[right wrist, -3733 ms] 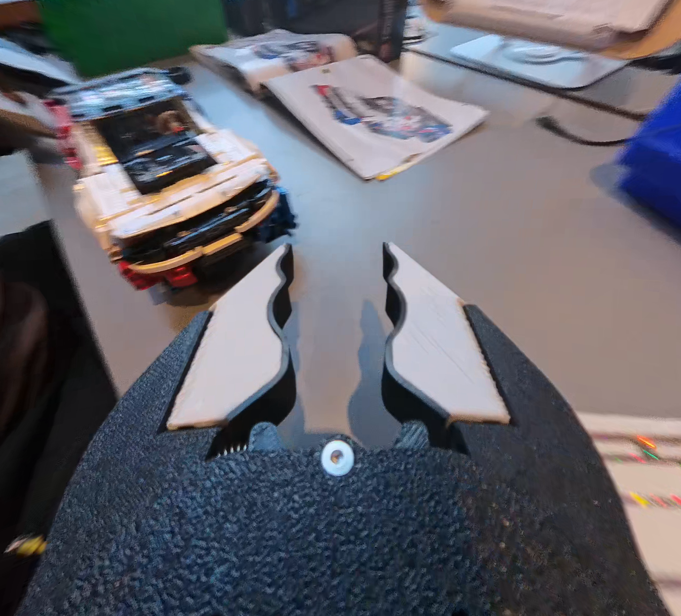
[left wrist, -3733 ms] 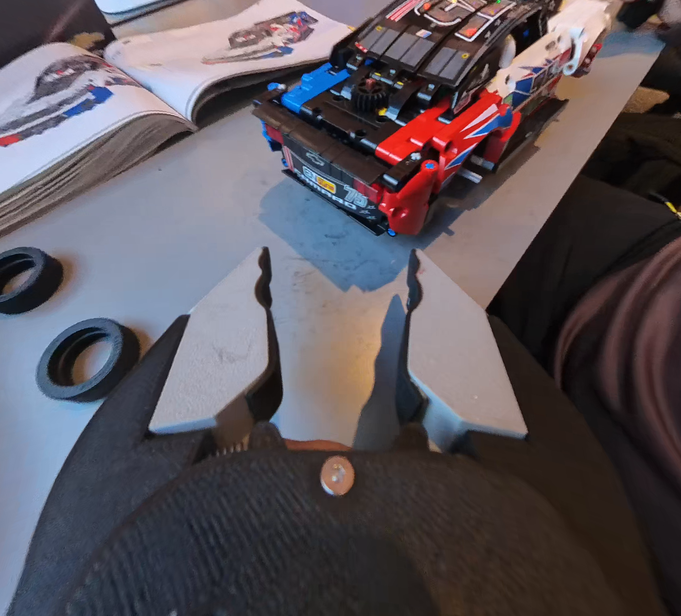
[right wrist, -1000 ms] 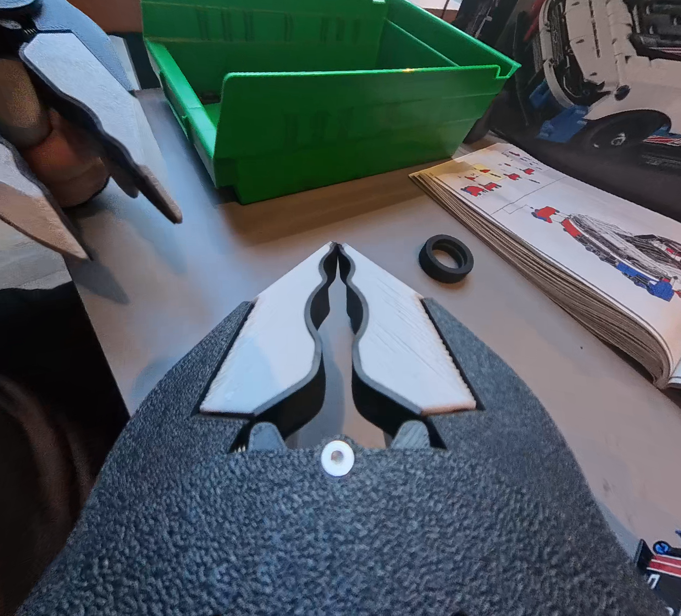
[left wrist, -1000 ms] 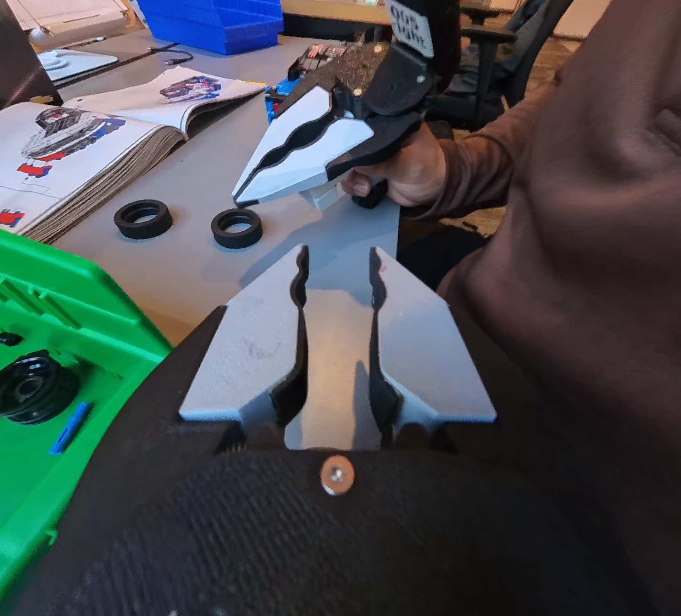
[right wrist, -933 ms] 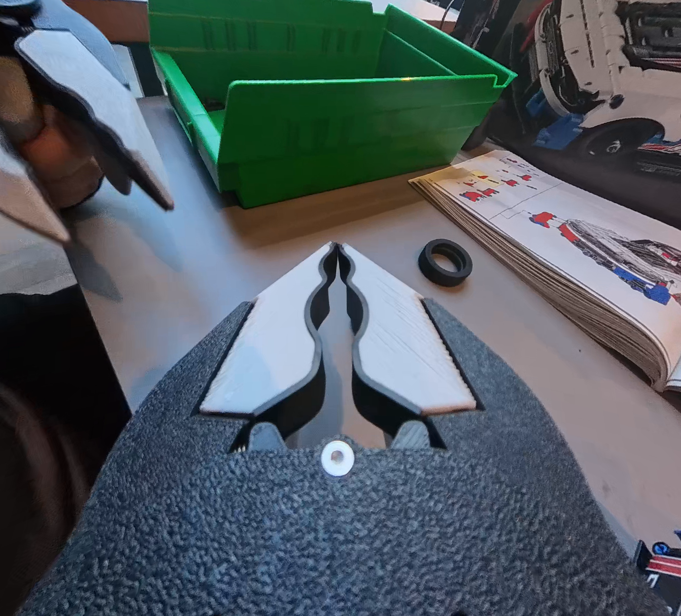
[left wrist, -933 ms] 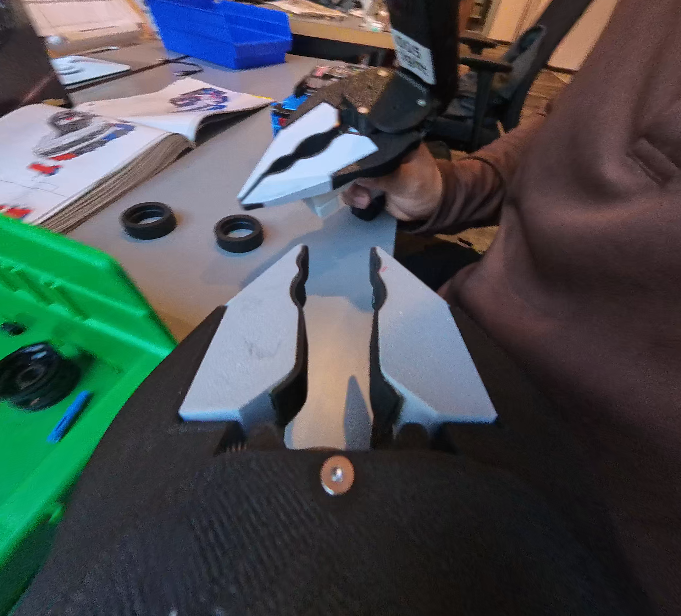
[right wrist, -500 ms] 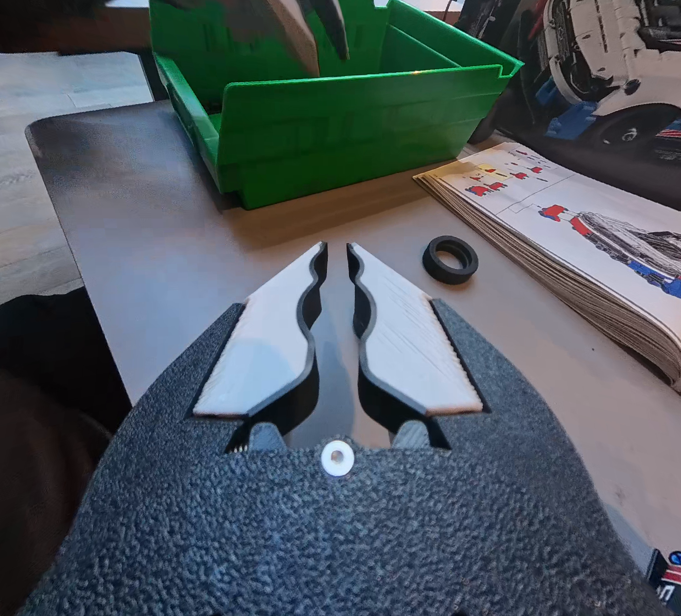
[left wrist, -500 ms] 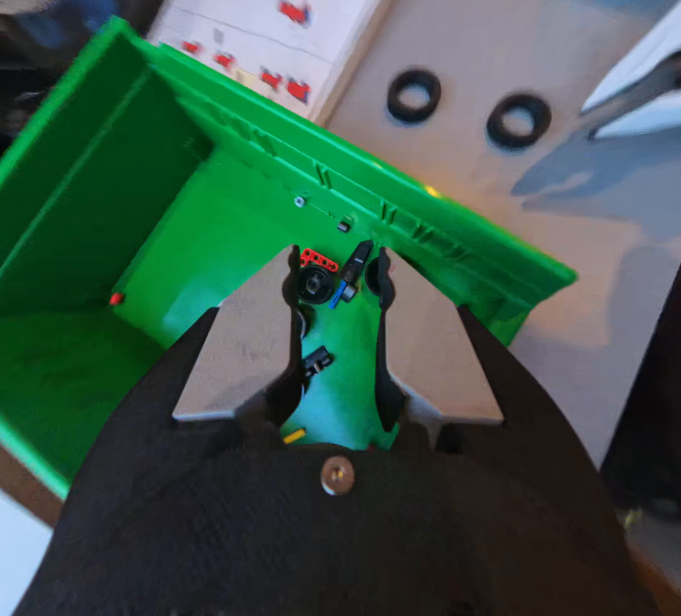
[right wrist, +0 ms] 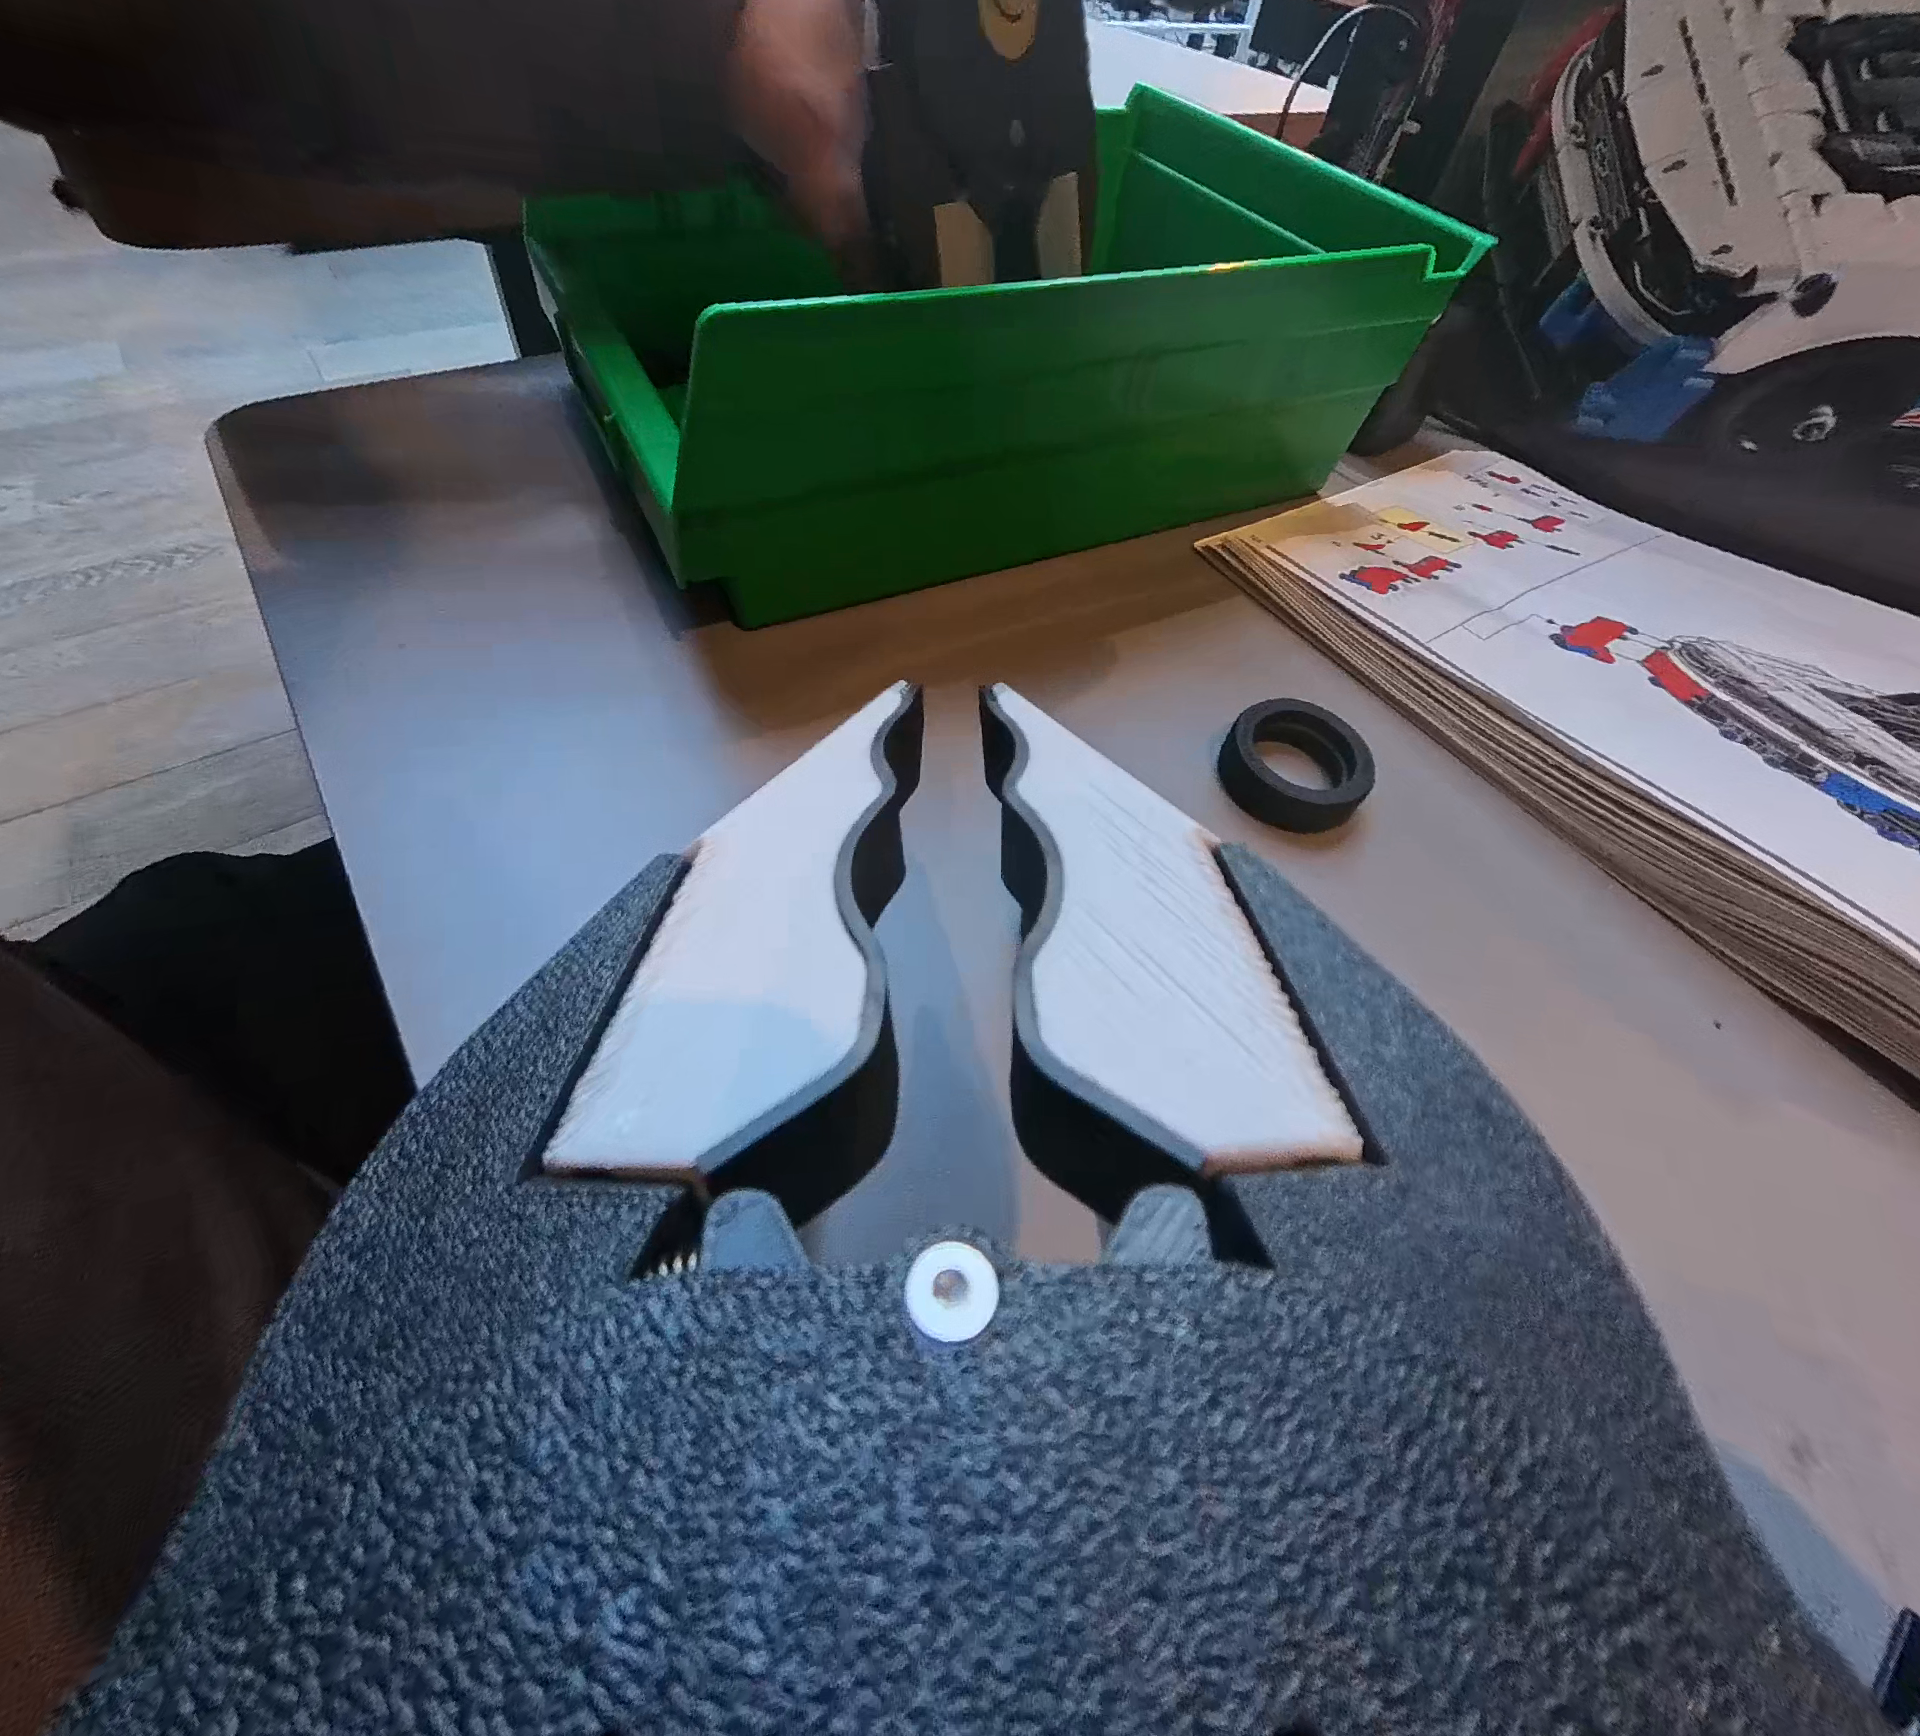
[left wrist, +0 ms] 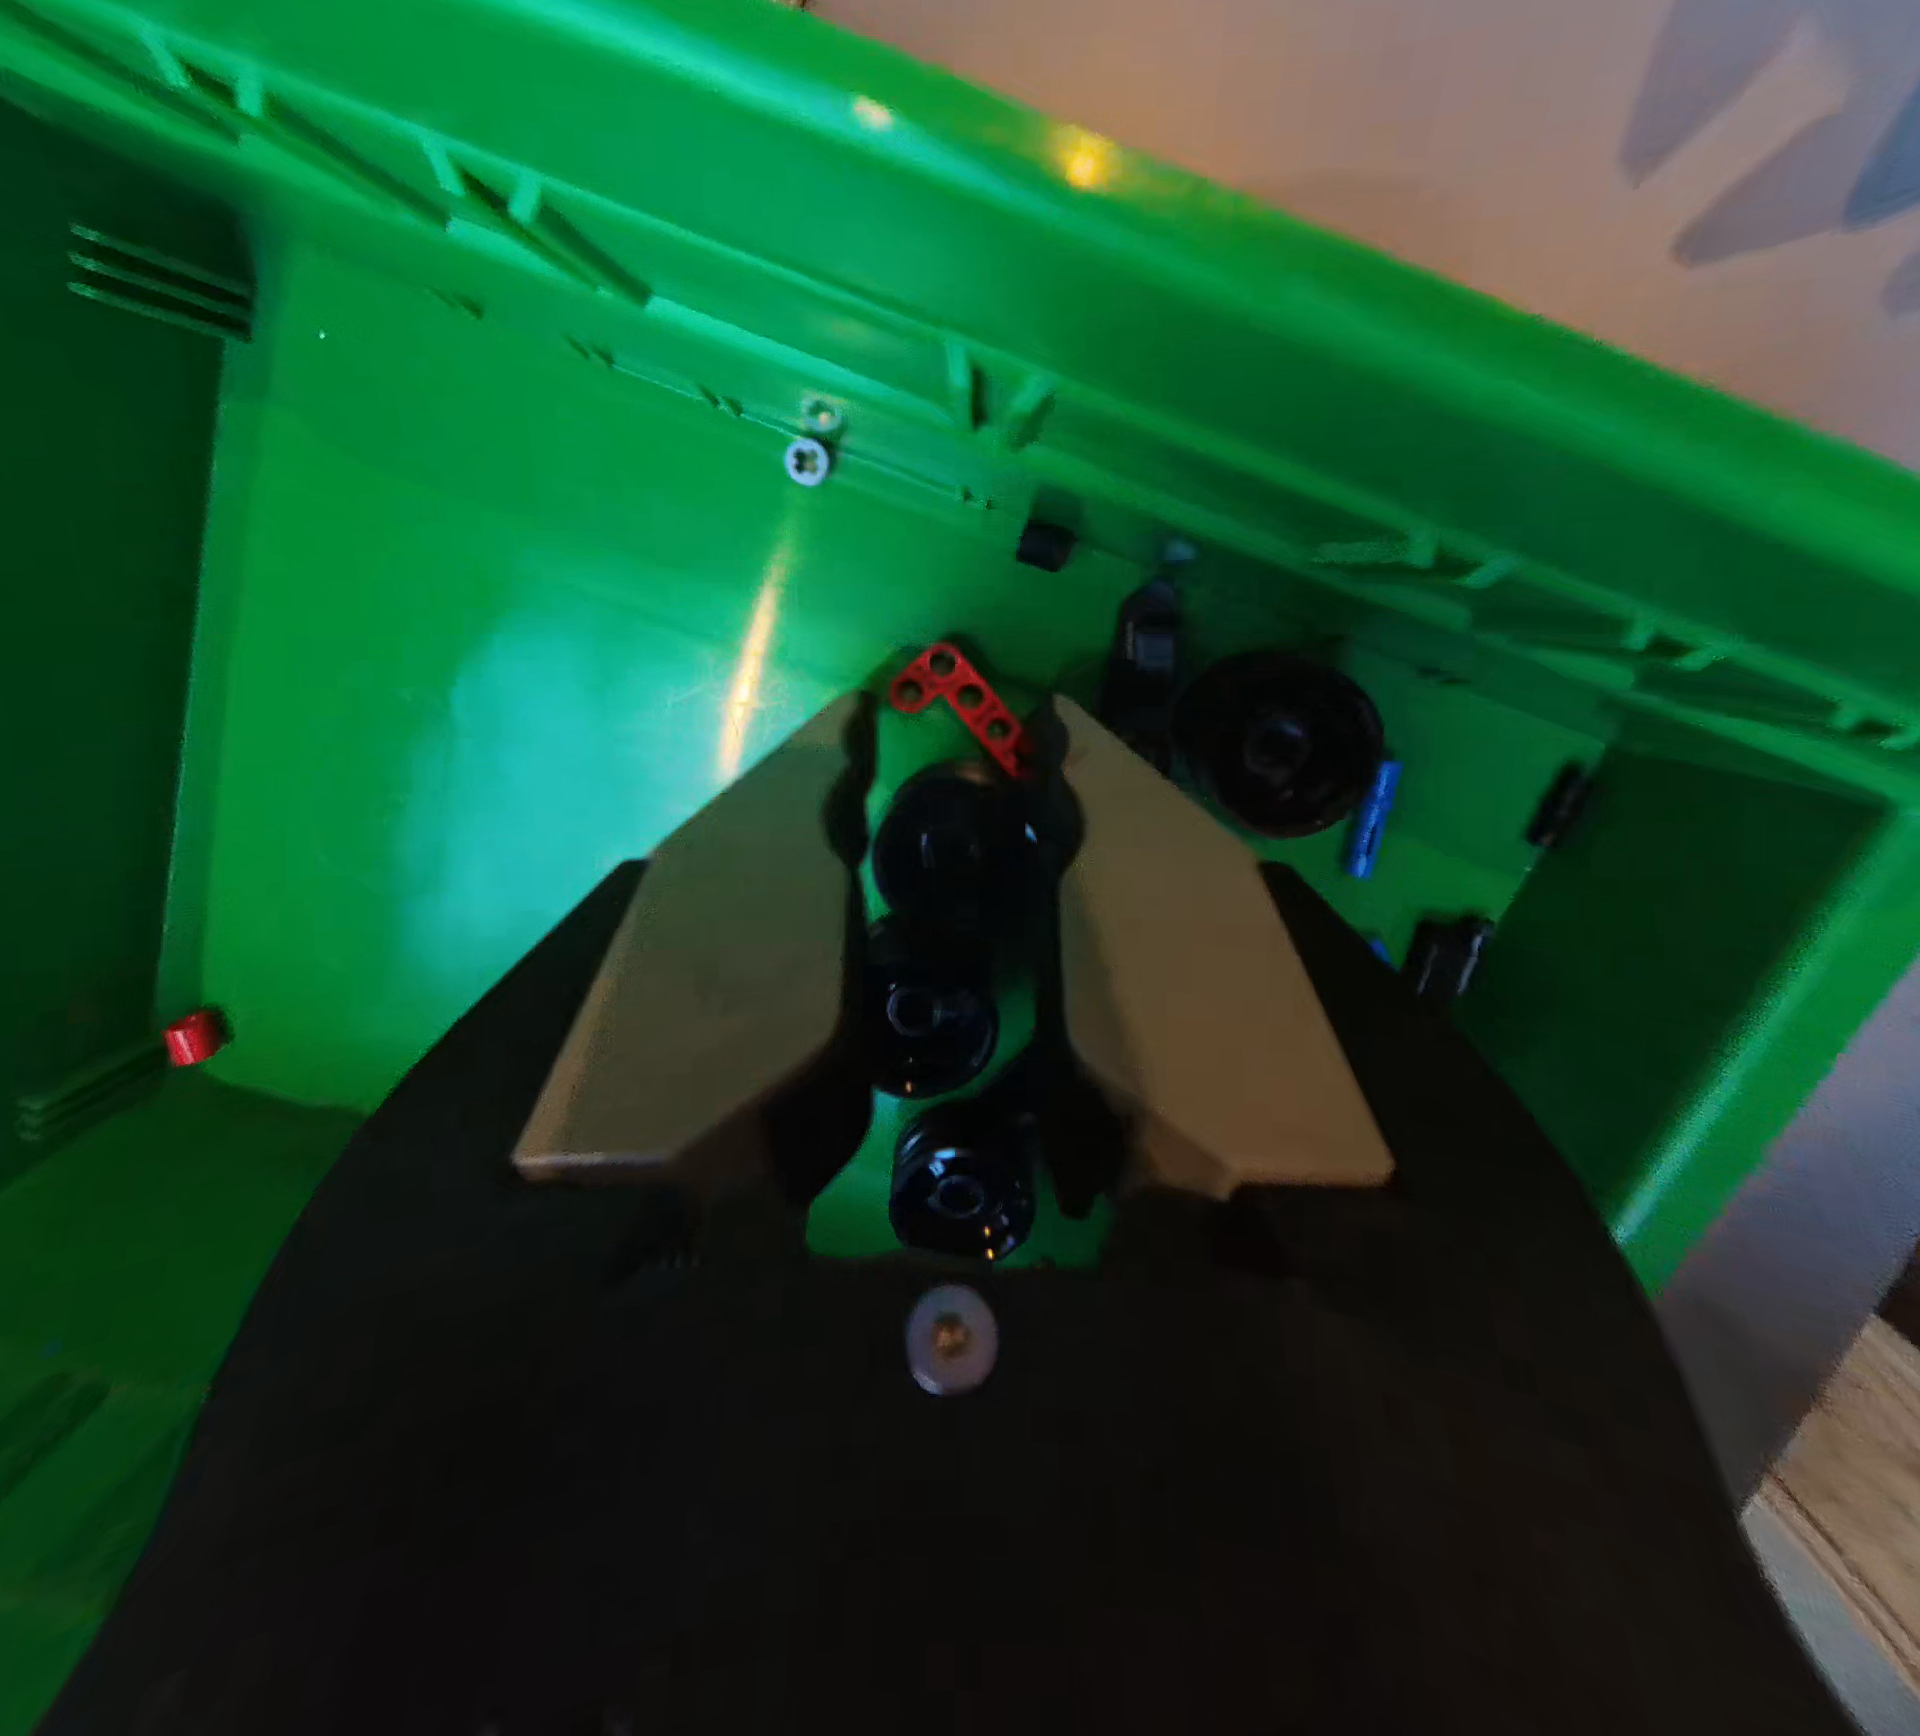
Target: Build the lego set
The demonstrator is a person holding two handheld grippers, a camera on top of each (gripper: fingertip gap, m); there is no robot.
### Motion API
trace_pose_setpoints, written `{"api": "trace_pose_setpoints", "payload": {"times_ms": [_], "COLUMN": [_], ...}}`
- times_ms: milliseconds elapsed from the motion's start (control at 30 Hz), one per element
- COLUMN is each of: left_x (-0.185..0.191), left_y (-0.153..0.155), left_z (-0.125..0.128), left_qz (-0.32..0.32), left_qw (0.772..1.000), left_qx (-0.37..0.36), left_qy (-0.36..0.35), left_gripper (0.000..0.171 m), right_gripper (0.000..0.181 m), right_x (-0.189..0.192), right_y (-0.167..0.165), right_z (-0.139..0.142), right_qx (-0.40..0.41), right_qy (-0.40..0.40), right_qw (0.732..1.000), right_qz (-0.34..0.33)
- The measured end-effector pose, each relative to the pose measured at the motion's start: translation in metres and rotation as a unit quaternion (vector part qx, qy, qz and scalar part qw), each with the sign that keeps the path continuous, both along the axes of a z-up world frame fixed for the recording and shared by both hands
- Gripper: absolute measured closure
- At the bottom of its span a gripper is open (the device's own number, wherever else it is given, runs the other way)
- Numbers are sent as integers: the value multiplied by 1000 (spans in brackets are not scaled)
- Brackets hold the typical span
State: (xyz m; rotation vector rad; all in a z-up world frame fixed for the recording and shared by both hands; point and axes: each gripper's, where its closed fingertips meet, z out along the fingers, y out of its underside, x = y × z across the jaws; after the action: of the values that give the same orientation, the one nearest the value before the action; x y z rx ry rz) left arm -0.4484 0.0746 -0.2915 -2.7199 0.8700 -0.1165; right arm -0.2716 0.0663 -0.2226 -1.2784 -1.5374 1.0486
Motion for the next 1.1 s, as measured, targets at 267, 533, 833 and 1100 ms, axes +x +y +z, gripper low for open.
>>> {"api": "trace_pose_setpoints", "payload": {"times_ms": [267, 533, 833, 1100], "left_x": [-2, -21, 180, 236], "left_y": [5, 25, 11, 7], "left_z": [1, 89, 165, 8], "left_qz": [22, 87, -21, 17], "left_qw": [999, 977, 946, 982], "left_qx": [18, 185, 314, 164], "left_qy": [-15, 53, -76, -93], "left_gripper": [154, 154, 156, 155], "right_gripper": [170, 176, 171, 169], "right_x": [1, 5, 76, 123], "right_y": [-5, -10, 8, 45], "right_z": [1, 10, 25, 13], "right_qx": [15, 17, -71, -75], "right_qy": [6, 32, 26, -16], "right_qw": [1000, 999, 997, 991], "right_qz": [9, 19, -27, -112]}}
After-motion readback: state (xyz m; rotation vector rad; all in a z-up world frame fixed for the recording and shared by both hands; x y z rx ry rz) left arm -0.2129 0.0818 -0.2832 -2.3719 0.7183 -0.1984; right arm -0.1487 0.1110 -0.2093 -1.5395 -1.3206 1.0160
